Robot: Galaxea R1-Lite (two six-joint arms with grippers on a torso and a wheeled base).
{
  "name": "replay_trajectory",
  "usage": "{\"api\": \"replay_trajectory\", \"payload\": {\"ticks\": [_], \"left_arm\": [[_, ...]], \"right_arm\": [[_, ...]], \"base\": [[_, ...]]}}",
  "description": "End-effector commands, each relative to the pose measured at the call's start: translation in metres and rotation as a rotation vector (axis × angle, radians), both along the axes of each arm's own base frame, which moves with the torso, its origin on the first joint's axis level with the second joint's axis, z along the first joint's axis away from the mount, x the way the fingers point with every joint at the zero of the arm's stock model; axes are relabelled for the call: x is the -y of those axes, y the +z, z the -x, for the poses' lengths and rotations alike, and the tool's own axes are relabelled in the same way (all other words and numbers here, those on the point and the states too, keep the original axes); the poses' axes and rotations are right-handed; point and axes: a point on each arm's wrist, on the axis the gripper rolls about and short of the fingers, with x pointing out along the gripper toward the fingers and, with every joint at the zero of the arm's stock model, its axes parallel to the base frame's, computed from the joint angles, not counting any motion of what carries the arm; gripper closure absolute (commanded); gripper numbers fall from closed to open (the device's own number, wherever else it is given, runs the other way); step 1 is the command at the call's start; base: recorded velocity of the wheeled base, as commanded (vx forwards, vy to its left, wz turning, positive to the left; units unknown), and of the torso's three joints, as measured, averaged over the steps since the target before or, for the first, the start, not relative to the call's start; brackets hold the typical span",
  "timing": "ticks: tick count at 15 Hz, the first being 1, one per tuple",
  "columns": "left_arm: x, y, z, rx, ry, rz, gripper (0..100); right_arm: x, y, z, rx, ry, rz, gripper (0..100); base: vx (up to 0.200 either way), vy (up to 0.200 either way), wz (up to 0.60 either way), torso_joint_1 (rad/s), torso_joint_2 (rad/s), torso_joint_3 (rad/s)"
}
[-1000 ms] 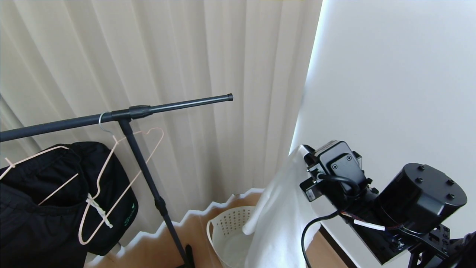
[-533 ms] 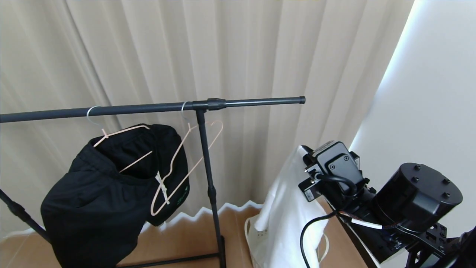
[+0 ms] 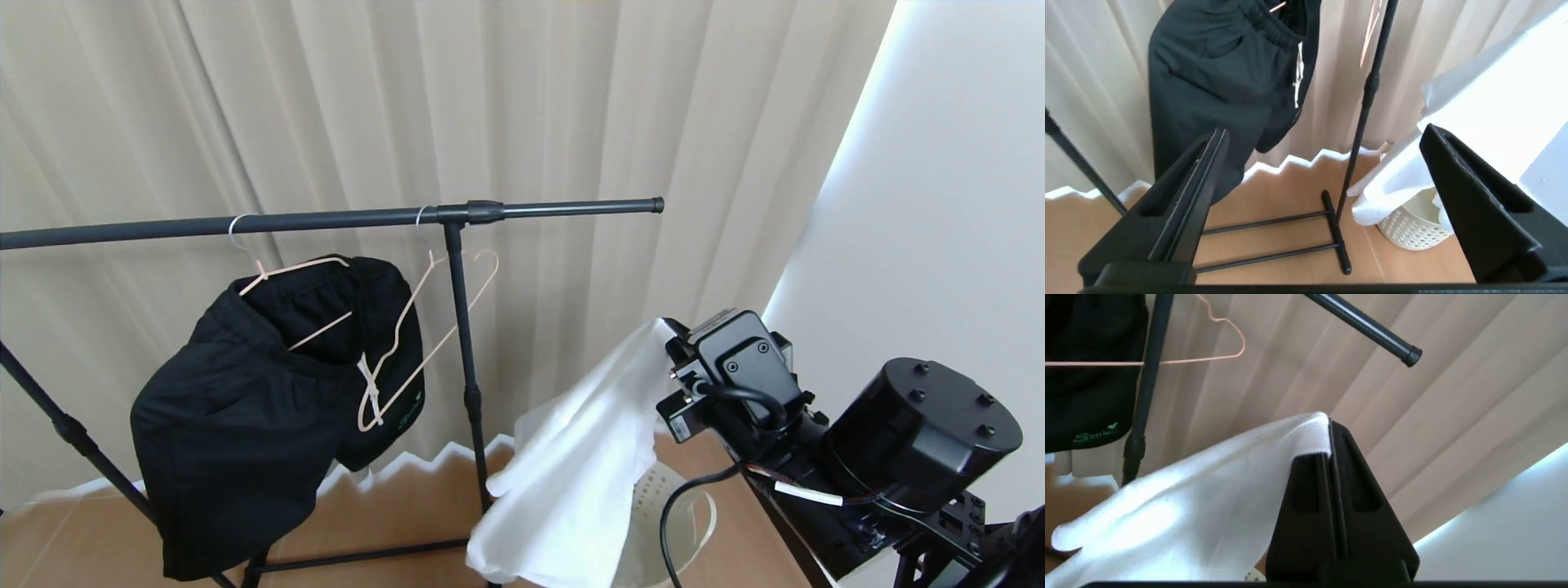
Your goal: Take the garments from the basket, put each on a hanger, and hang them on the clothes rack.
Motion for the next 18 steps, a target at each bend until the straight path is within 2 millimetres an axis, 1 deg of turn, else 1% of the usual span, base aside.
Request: {"api": "replay_trajectory", "payload": {"ticks": [1,7,18], "left_arm": [[0.0000,0.0002,-0.0001,0.000,0.000,0.000,0],[0.0000,0.0002,-0.0001,0.000,0.000,0.000,0],[0.0000,0.0002,-0.0001,0.000,0.000,0.000,0]], "right_arm": [[-0.0002,-0.0004,-0.0001,0.000,0.001,0.001,100],[-0.0002,-0.0004,-0.0001,-0.001,0.001,-0.001,100],[-0.0002,-0.0004,-0.0001,0.000,0.001,0.001,100]], "base": [[-0.200,0.200,0.00,0.002,0.00,-0.002],[0.000,0.200,0.00,0.002,0.00,0.001],[0.000,0.000,0.00,0.000,0.00,0.000]]}}
